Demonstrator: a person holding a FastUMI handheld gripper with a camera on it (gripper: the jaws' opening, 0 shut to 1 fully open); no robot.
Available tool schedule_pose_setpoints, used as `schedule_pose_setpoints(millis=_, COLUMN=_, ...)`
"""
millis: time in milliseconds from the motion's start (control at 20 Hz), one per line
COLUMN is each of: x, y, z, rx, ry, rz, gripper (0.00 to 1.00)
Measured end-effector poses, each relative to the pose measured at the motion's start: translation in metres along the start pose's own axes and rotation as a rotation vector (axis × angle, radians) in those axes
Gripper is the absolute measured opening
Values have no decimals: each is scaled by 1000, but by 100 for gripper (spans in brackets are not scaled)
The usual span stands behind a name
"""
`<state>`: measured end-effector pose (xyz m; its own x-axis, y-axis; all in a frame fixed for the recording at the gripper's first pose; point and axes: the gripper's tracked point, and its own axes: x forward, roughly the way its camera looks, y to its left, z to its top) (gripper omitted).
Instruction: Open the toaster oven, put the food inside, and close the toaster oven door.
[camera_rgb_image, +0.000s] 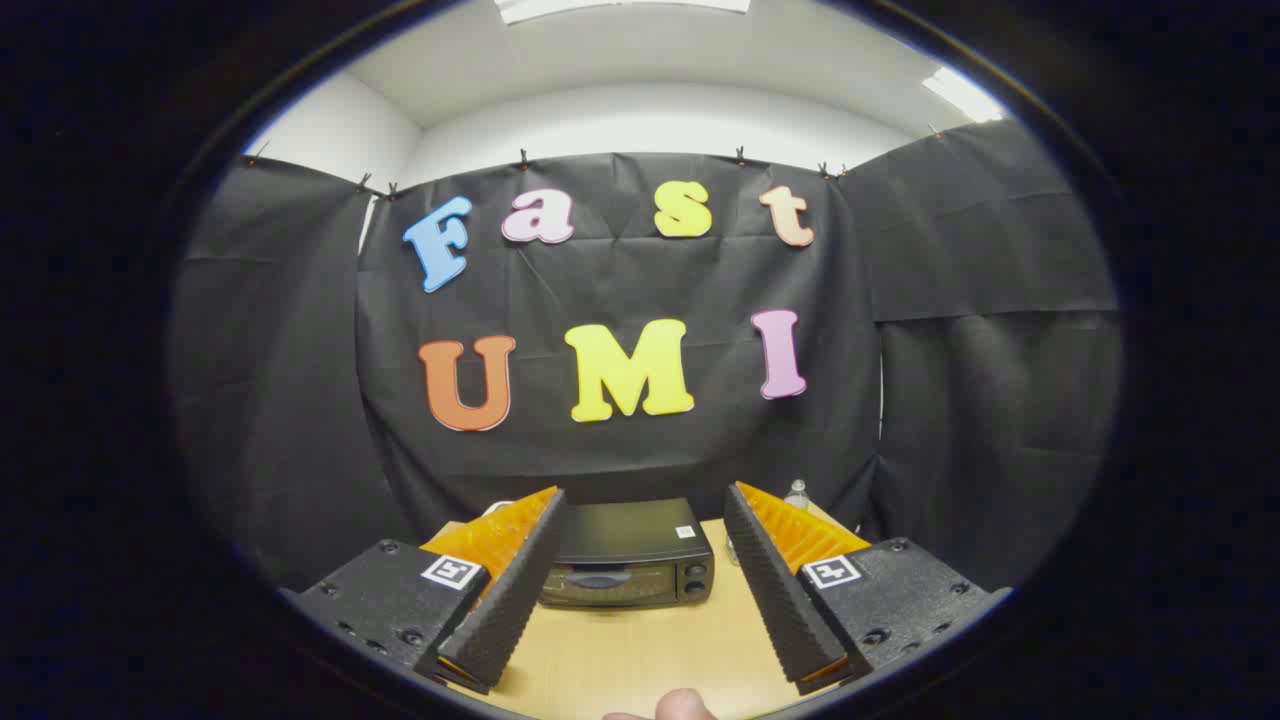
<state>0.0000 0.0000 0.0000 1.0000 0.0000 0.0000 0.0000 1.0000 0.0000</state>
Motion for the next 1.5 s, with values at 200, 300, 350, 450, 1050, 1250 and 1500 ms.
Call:
schedule_pose_setpoints(millis=200, x=3, y=1, z=-2, rx=7, ry=6, rz=0, gripper=100)
schedule_pose_setpoints(millis=300, x=3, y=1, z=-4, rx=11, ry=12, rz=5, gripper=100)
schedule_pose_setpoints(millis=350, x=4, y=2, z=-4, rx=13, ry=12, rz=5, gripper=100)
schedule_pose_setpoints(millis=450, x=6, y=2, z=-4, rx=20, ry=12, rz=4, gripper=100)
schedule_pose_setpoints(millis=1050, x=13, y=-2, z=-10, rx=32, ry=32, rz=0, gripper=100)
schedule_pose_setpoints(millis=1250, x=16, y=-4, z=-11, rx=33, ry=35, rz=-6, gripper=100)
schedule_pose_setpoints(millis=1500, x=24, y=-4, z=-17, rx=49, ry=45, rz=-6, gripper=100)
